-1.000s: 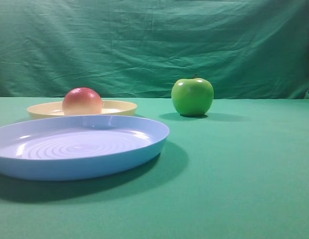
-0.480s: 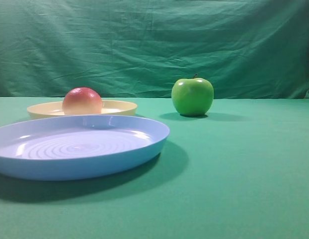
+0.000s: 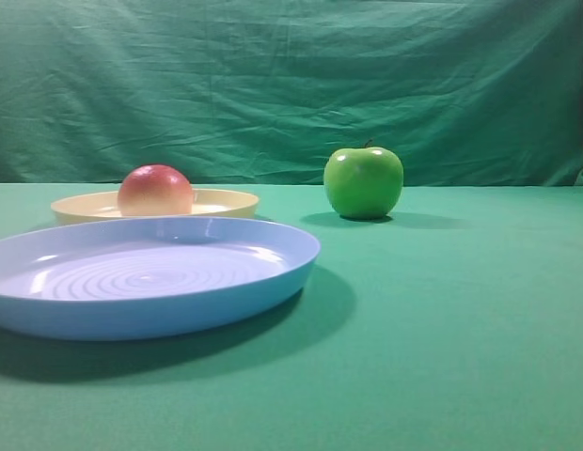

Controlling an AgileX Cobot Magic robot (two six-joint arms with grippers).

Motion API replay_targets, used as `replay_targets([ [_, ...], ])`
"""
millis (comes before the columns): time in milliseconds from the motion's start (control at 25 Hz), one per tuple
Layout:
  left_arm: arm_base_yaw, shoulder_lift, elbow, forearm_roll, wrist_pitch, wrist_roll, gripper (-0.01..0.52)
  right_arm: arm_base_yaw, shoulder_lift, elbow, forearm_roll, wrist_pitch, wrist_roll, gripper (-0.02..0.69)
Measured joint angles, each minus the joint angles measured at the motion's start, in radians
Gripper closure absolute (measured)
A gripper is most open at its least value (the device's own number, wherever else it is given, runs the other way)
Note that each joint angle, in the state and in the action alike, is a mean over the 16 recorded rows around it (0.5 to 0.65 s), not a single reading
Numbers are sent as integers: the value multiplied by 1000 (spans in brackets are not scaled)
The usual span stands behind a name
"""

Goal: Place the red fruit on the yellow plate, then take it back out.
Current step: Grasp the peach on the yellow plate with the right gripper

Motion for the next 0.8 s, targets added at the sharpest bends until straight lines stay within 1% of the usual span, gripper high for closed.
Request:
replay_targets([
  [360,0,0,0,0,0,1,514,109,382,-331,120,68,-146,662],
  [520,0,0,0,0,0,1,514,129,535,-470,175,85,-213,631],
  [640,0,0,0,0,0,1,514,138,632,-562,214,87,-272,561],
  [800,0,0,0,0,0,1,514,153,739,-659,250,69,-339,407],
])
